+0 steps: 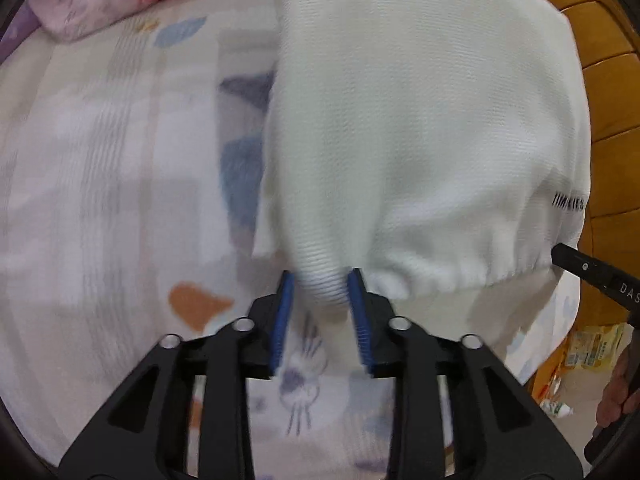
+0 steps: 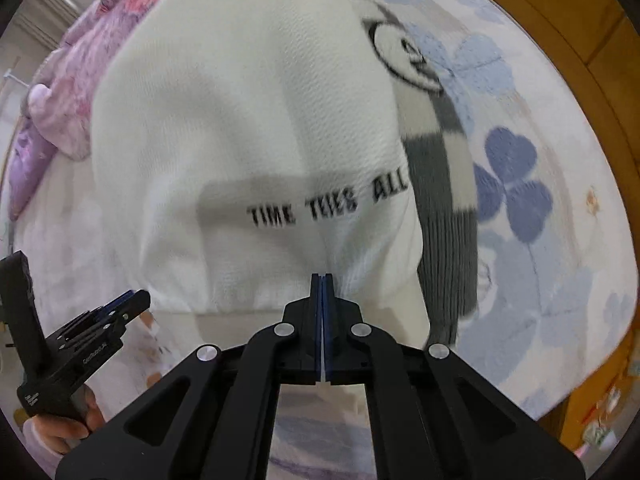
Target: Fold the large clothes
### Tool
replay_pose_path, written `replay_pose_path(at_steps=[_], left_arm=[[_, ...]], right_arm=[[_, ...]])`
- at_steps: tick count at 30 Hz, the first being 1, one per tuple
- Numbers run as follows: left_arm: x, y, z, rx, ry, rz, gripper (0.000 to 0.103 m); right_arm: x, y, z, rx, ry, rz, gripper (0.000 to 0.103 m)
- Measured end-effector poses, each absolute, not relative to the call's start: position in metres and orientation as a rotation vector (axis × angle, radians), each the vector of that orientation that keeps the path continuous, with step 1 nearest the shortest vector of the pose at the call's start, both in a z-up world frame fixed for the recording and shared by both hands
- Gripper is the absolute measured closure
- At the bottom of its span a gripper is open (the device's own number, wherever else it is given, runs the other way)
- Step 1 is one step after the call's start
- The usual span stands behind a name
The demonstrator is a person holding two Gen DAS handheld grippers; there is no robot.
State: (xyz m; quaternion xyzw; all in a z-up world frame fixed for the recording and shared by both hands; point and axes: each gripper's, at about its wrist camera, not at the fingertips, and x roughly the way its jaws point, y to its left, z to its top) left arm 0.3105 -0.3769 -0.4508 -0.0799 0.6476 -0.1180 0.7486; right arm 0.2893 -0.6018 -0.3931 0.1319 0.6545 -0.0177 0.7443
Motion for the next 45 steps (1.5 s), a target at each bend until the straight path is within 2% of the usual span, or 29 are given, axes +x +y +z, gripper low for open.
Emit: replay_pose_path(at_steps=[1, 2, 5, 7, 8, 11, 13, 14, 15, 16, 17, 19, 23, 28, 35, 45], left_arm=[[0.307, -0.374, -0.448, -0.175, 1.416, -0.250, 0.061], [0.302, -0.372, -0.445, -0.166, 1.424, -0.237, 0.061], [0.295, -0.371, -0.434, -0.123, 1.437, -0.209, 0.058], [0.294, -0.369, -0.421, -0.131, 1.423, -0.198, 0.032], [0.292, -0.367, -0.413, -0.141, 1.410, -0.197, 0.028], [0.289, -0.363, -0.389, -0.106, 1.389, -0.182, 0.026], [0.291, -0.362, -0.375, -0.082, 1.370, -0.181, 0.019], [0.291, -0.360, -0.366, -0.071, 1.357, -0.170, 0.018], [0.289, -0.358, -0.360, -0.069, 1.349, -0.164, 0.018], [0.288, -0.358, -0.349, -0.071, 1.338, -0.162, 0.018], [0.287, -0.356, -0.339, -0.073, 1.328, -0.158, 0.017], [0.288, -0.350, -0.322, -0.071, 1.302, -0.141, 0.015], [0.283, -0.346, -0.282, -0.050, 1.246, -0.122, 0.014], [0.265, -0.341, -0.233, -0.037, 1.174, -0.105, 0.014], [0.225, -0.328, -0.173, -0.027, 1.079, -0.073, 0.014], [0.183, -0.280, -0.121, -0.011, 0.962, -0.126, 0.014]], right_arm=[[0.286, -0.600, -0.399, 0.319, 1.495, -0.037, 0.099], [0.283, -0.598, -0.404, 0.338, 1.537, -0.042, 0.099], [0.264, -0.595, -0.415, 0.356, 1.559, -0.065, 0.099], [0.257, -0.592, -0.430, 0.358, 1.634, -0.067, 0.099], [0.255, -0.594, -0.436, 0.372, 1.666, -0.077, 0.099], [0.251, -0.595, -0.423, 0.430, 1.664, -0.066, 0.096], [0.252, -0.590, -0.400, 0.412, 1.609, -0.044, 0.096], [0.252, -0.587, -0.385, 0.404, 1.580, -0.032, 0.092], [0.253, -0.586, -0.373, 0.410, 1.558, -0.018, 0.088], [0.253, -0.584, -0.357, 0.415, 1.526, -0.002, 0.075], [0.250, -0.587, -0.347, 0.408, 1.504, 0.000, 0.049], [0.248, -0.585, -0.314, 0.368, 1.420, -0.024, 0.022], [0.240, -0.572, -0.264, 0.325, 1.314, -0.003, 0.016], [0.223, -0.564, -0.217, 0.315, 1.223, 0.018, 0.015], [0.208, -0.544, -0.177, 0.304, 1.130, 0.016, 0.015], [0.178, -0.483, -0.131, 0.281, 1.005, -0.001, 0.015]])
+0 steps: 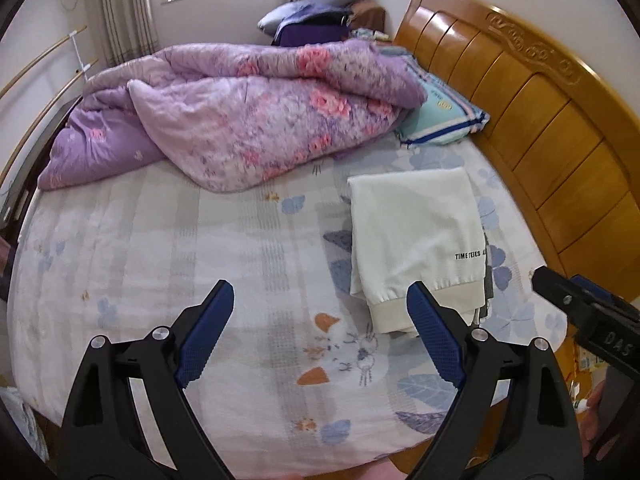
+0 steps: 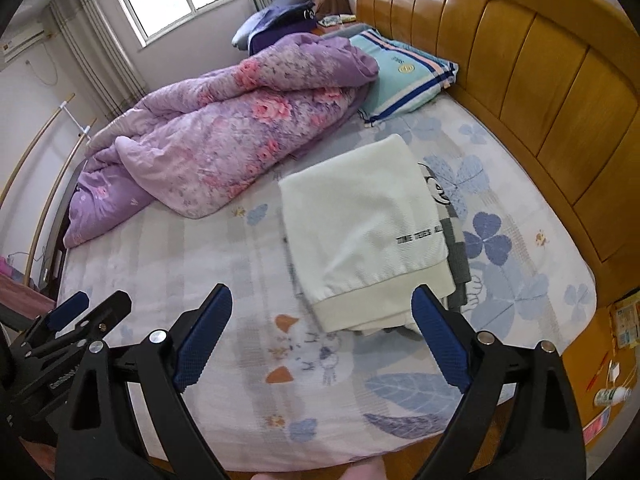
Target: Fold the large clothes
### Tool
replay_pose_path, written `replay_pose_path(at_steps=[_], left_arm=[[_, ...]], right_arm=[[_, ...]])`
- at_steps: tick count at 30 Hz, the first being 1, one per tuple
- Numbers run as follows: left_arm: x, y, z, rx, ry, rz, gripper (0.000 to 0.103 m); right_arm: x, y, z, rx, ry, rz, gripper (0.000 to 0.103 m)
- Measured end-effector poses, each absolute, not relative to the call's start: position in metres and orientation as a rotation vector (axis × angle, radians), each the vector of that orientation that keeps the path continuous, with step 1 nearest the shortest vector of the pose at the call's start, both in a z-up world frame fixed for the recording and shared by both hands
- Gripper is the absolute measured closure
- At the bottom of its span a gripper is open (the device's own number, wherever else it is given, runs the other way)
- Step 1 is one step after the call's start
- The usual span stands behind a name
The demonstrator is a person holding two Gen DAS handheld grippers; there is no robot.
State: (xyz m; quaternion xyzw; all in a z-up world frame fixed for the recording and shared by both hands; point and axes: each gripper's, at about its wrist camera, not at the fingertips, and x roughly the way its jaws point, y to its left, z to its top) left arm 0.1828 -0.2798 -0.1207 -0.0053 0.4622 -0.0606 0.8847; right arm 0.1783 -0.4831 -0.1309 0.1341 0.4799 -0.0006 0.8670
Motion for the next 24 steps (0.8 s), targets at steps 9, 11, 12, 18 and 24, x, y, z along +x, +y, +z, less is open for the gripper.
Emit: replay_pose_path(at_steps=[9, 11, 12, 18, 24], left_arm=[[0.153, -0.199, -0.091, 0.031, 0.916, -0.227, 0.014], [0.147, -0.186, -0.089, 0.043, 0.906, -0.255, 0.014], [0.144, -0.178, -0.089, 0.029, 0.907, -0.283, 0.014], [0.137, -0.149, -0.098, 0.029, 0.910, -0.293, 0.010], [0.135, -0.135, -0.098, 0.004, 0.882, -0.279, 0.005]], right_arm=[[0.135, -0.403, -0.101, 0.247, 0.897, -0.169, 0.015], [0.125, -0.387, -0.097, 0.256, 0.888, -0.200, 0.015], [0.120, -0.380, -0.096, 0.253, 0.887, -0.213, 0.015], [0.108, -0.344, -0.095, 0.178, 0.886, -0.270, 0.015], [0.108, -0.325, -0.097, 0.140, 0.879, -0.251, 0.015]])
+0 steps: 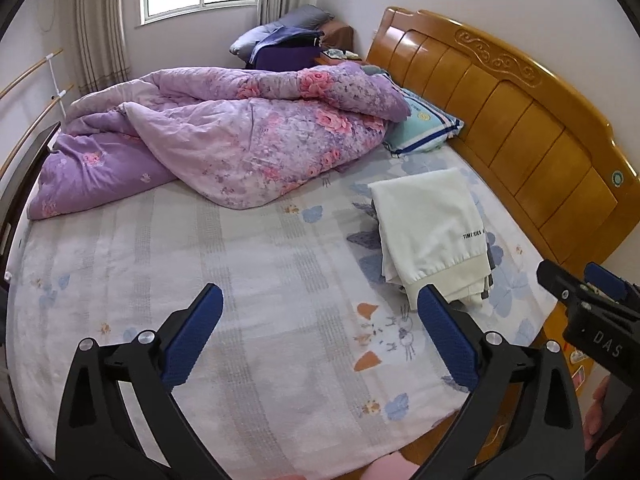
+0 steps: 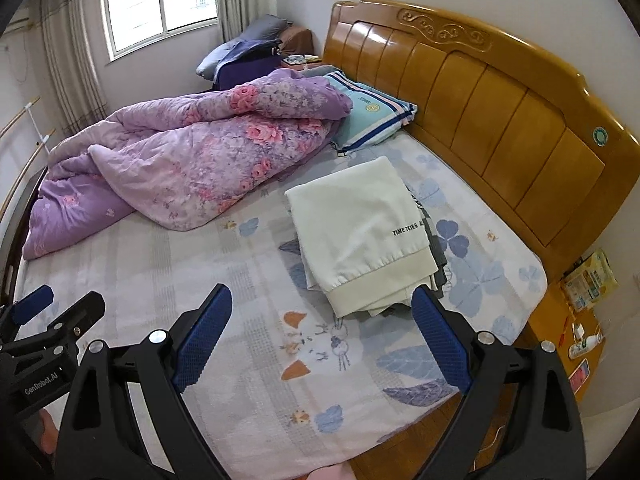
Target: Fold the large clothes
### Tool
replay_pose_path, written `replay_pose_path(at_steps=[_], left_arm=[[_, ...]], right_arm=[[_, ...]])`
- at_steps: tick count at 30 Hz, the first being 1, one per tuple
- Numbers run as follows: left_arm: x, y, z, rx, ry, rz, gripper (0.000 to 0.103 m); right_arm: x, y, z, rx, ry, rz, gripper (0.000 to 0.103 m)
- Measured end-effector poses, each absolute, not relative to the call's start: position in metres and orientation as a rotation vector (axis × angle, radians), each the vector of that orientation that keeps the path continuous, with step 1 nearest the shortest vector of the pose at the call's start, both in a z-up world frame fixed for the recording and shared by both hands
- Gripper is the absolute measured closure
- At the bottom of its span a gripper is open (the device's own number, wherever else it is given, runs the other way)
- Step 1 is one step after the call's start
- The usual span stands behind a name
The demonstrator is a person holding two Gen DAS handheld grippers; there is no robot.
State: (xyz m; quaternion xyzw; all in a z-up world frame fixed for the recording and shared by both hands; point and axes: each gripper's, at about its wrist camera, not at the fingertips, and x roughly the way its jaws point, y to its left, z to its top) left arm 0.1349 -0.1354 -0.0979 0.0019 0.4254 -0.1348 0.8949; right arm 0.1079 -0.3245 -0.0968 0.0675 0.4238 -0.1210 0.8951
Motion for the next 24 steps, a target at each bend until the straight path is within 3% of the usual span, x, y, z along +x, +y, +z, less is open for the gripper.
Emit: replay_pose_path(at_steps=[24], left_arm=[[0.154, -0.173, -0.118, 0.007, 0.912, -0.237, 0.005]], right_arm=[[0.128, -0.333, -0.111, 0.095, 0.855, -0.128, 0.015]])
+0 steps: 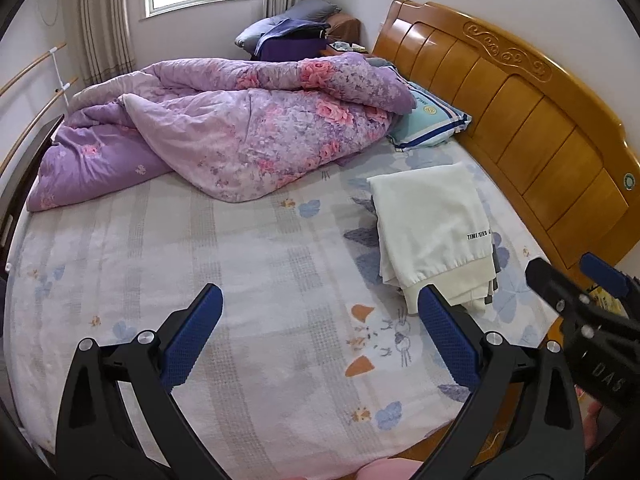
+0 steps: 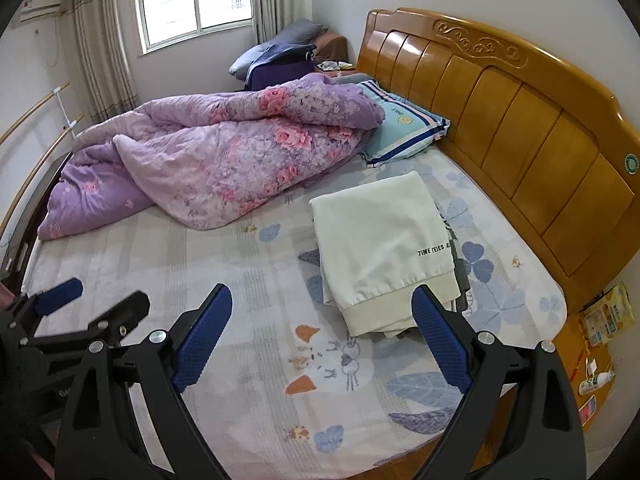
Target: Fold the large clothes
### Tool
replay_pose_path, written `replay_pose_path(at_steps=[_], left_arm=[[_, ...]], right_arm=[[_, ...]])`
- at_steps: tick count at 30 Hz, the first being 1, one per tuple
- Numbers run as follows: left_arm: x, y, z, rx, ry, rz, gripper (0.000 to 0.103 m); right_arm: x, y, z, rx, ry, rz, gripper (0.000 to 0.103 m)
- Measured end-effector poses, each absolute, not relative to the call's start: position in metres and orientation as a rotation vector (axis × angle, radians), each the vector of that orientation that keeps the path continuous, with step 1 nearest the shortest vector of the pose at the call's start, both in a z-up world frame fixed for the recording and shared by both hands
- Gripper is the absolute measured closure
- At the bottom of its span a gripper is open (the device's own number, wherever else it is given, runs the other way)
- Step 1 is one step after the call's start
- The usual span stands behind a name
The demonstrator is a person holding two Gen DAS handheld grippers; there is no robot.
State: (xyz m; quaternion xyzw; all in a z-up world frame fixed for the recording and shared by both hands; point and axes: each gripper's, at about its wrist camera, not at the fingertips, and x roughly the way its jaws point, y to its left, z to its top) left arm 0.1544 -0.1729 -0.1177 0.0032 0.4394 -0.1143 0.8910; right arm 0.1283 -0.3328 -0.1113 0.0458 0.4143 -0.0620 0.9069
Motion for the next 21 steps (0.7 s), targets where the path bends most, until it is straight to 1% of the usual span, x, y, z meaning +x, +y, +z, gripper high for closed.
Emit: replay_pose_path(at_steps=[16, 21], left_arm=[[0.148, -0.186, -0.125, 0.076, 0.948, -0.218, 0.005], [0.145, -0.184, -0.127, 0.055, 0.960, -0.240, 0.005]], right_arm=[[0.124, -0.348, -0.122, 0.134, 0.902, -0.125, 0.015], [0.120, -0.350, -0.123, 0.155, 0.911, -0.132, 0.015]])
